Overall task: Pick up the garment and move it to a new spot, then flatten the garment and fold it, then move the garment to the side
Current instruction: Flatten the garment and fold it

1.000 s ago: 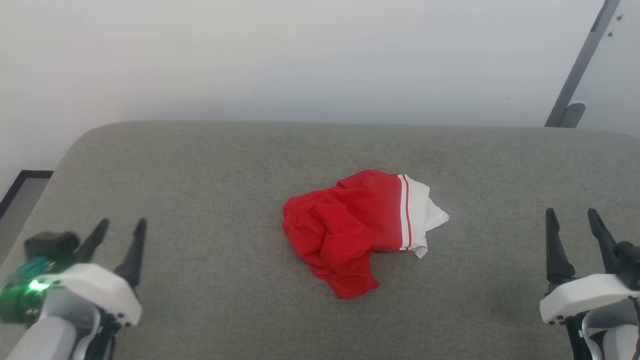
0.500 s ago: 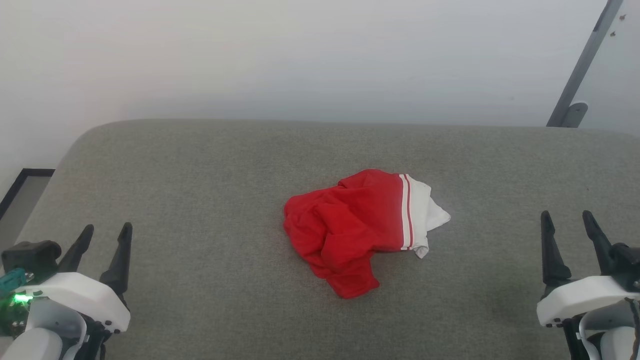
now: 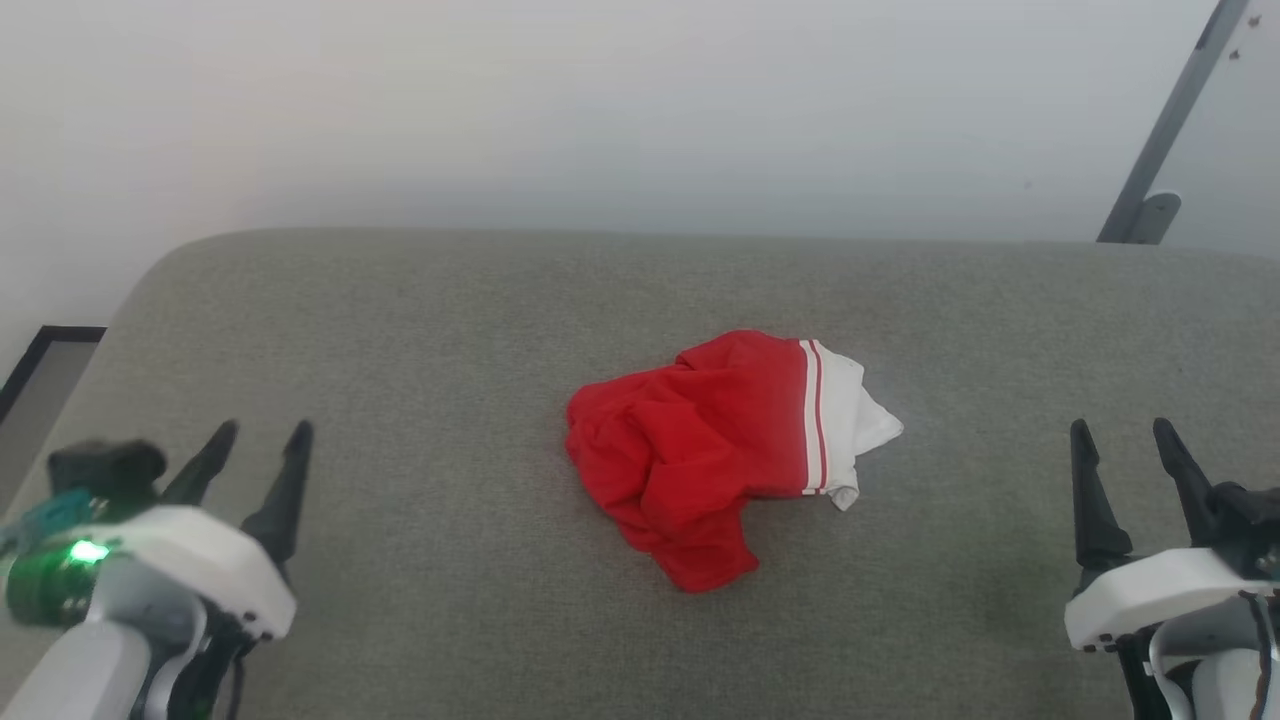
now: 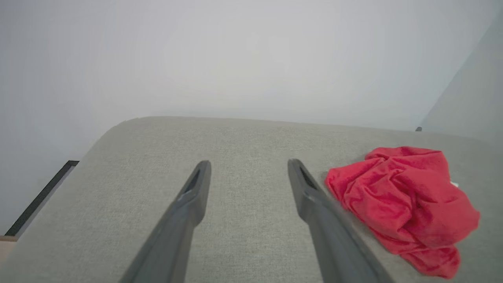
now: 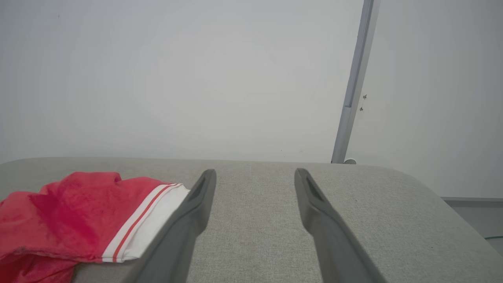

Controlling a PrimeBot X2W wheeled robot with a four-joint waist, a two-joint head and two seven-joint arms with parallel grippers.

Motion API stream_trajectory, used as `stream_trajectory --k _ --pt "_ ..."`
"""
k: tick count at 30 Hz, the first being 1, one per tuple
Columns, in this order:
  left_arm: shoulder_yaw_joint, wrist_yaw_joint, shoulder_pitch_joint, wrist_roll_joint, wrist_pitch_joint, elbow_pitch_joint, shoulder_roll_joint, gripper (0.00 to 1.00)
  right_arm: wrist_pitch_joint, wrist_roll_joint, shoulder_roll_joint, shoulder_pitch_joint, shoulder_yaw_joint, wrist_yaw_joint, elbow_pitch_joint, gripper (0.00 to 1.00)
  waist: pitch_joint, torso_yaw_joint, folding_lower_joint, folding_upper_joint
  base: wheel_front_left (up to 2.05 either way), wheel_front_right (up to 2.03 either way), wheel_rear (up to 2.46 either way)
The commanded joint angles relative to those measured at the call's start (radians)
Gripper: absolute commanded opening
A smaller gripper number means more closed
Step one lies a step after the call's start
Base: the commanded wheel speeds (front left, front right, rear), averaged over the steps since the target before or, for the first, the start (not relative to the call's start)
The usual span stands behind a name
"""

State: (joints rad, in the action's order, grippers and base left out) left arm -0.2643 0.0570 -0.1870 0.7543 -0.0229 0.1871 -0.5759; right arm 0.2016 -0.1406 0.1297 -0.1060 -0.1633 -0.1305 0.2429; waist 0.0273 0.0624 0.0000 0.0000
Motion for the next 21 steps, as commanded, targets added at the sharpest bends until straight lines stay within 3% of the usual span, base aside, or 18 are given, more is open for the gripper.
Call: stream_trajectory --k 1,11,21 --pt "-0.006 -0.001 -0.023 0.010 0.020 -0.015 0.002 1.00 -0.003 0.005 -0.003 -0.011 0.006 0.000 0.001 1.00 -0.004 -0.006 0.0000 0.0000 0.00 0.00 0.00" --pt "-0.123 -0.021 -0.200 0.046 0.300 -0.073 0.037 1.00 0.004 0.007 -0.010 -0.056 0.044 0.000 0.009 1.00 -0.048 -0.061 0.0000 0.0000 0.00 0.00 0.00" --pt "-0.244 -0.032 -0.388 0.052 0.564 0.039 0.081 1.00 0.026 0.004 -0.021 -0.121 0.083 0.000 0.040 1.00 -0.122 -0.163 0.0000 0.0000 0.00 0.00 0.00"
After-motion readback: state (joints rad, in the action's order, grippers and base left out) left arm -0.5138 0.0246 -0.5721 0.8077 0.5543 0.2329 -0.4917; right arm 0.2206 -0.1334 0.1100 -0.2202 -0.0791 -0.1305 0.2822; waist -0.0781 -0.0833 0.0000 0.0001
